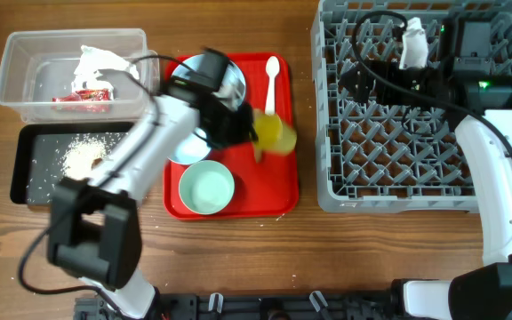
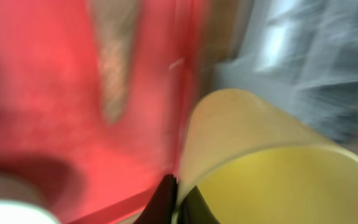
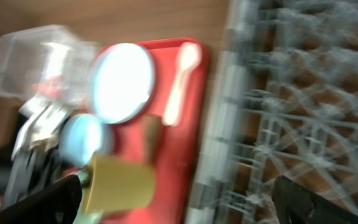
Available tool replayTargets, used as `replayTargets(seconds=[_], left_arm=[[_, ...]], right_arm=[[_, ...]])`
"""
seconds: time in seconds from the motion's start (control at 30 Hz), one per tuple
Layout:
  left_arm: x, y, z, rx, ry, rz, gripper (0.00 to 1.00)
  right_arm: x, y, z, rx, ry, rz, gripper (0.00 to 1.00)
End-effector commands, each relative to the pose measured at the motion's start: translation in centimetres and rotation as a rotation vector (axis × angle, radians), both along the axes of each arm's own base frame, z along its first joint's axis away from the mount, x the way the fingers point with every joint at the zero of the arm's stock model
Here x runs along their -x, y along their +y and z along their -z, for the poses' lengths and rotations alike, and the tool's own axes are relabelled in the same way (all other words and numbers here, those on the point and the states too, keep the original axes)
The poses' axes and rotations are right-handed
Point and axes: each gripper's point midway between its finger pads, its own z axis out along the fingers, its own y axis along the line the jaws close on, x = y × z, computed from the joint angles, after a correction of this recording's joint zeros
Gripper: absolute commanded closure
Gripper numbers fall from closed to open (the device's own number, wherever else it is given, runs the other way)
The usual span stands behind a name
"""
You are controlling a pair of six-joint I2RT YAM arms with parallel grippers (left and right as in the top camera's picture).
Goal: Sort waste into correct bins and load items into the dishwasher rack
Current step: 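Lift the yellow cup and hand it to the right gripper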
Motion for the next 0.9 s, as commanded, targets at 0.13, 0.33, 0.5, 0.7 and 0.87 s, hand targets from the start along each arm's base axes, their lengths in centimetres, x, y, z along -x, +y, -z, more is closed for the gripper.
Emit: replayTargets(seconds=[0.13,0.33,0.5,0.7,0.87], left_arm=[[-3.5,3.8,-17.3,0.906,-0.191,0.157,0.96],[-2.6,2.7,-18.3,0.953,-0.217,0.246,0.96],[-0.6,-0.6,-18.4,0.965,-0.183,0.338,0.96],[-0.5,-1.2,-18.6,0.966,-0.224,0.375,0.96],[-0.7,-1.1,-18.7,0.965,-0.243,0.379,0.96]], right_arm=[[1.9,9.1,-8.3,-0.414,-0.285,-0.502,0.00],[3.0,12.1,-10.0,-0.556,-0.397,-0.748,0.00],[2.4,13.1,-9.3,-0.560,-0.394,-0.763,0.00],[3.4,15.2,-8.8,-0.577,-0.363,-0.811,0.07],[3.5,15.2,-8.7,-0.578,-0.357,-0.812,0.16]])
